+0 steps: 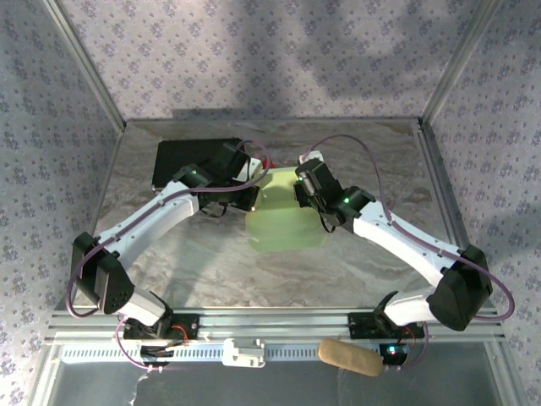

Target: Fold the paper box

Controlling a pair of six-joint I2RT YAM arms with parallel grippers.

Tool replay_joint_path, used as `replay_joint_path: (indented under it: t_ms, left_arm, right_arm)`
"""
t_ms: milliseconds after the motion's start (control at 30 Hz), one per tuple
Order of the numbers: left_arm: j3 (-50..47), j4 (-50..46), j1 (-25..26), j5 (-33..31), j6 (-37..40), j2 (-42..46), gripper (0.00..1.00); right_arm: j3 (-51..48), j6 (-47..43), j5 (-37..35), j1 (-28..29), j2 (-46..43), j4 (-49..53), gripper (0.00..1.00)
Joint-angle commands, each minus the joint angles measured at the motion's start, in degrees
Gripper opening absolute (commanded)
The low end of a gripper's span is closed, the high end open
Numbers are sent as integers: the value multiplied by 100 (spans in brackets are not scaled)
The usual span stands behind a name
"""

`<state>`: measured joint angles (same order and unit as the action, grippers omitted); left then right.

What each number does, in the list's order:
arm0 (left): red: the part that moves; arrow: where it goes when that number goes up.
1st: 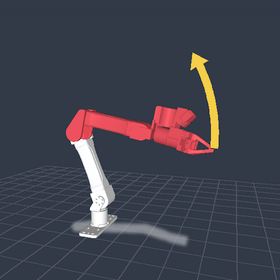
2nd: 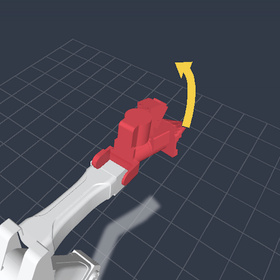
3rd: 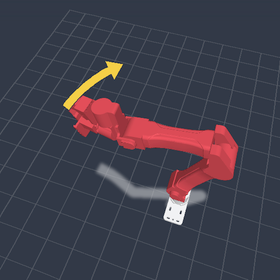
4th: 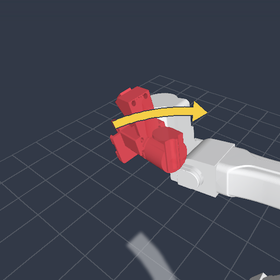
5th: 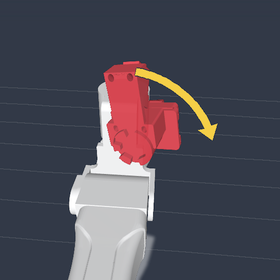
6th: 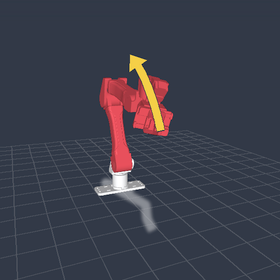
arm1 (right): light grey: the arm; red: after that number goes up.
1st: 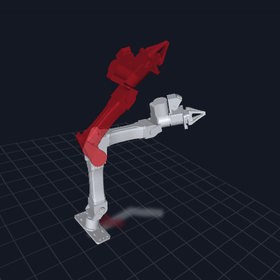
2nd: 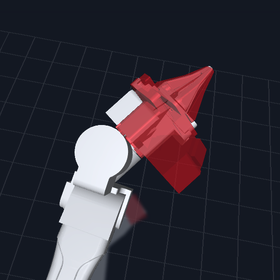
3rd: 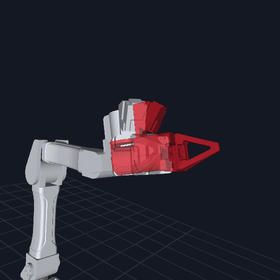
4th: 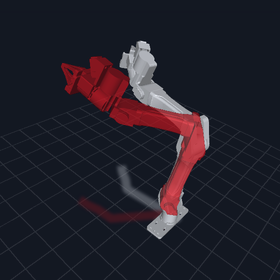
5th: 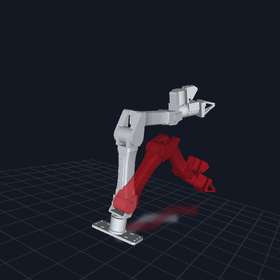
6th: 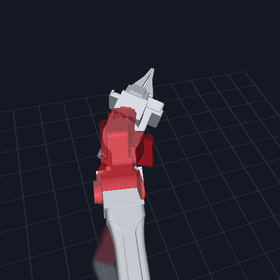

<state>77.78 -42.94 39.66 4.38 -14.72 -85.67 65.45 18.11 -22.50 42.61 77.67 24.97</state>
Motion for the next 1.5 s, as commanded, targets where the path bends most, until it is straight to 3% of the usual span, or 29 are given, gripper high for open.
replay_joint_path:
  t_ms: [0,167,433,567,700,1000,1300,1467]
  left_arm:
    - [228,-114,105,107,11,-48,0]
    - [257,-127,126,107,4,-80,0]
    - [290,-101,168,54,-40,-110,0]
    - [299,-103,185,51,-48,-130,0]
    - [273,-118,188,28,-50,-109,0]
    - [278,-144,184,-156,-198,-67,0]
    - [308,-101,159,-270,-338,-82,0]
    - [304,-99,160,-276,-375,-113,0]
  right_arm:
    - [34,-176,-136,-32,-147,-303,24]
    - [25,-170,-161,-29,-92,-379,23]
    - [330,173,-1320,279,273,92,0]
    - [521,423,-1724,396,373,298,0]
    - [499,428,-1603,384,349,257,0]
    - [342,246,-789,286,214,143,27]
    - [-531,368,-437,281,-220,-140,38]
    - [-752,447,-359,304,-272,-294,38]
